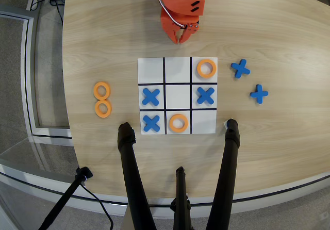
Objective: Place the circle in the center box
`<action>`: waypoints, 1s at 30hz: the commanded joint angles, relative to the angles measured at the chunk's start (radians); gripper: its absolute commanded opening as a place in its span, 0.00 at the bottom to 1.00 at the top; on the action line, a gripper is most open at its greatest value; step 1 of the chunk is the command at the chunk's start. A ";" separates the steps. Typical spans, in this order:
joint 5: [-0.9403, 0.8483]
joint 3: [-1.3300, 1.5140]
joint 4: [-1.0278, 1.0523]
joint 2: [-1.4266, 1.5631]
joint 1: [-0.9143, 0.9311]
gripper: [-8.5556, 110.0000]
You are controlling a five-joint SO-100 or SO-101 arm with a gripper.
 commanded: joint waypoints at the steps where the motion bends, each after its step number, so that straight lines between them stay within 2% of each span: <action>1: 0.025 -0.066 -0.156 -0.204 -0.063 0.16; 16: 0.037 -0.117 -0.147 -0.242 -0.061 0.16; 30: 0.043 -0.555 -0.207 -0.736 0.110 0.18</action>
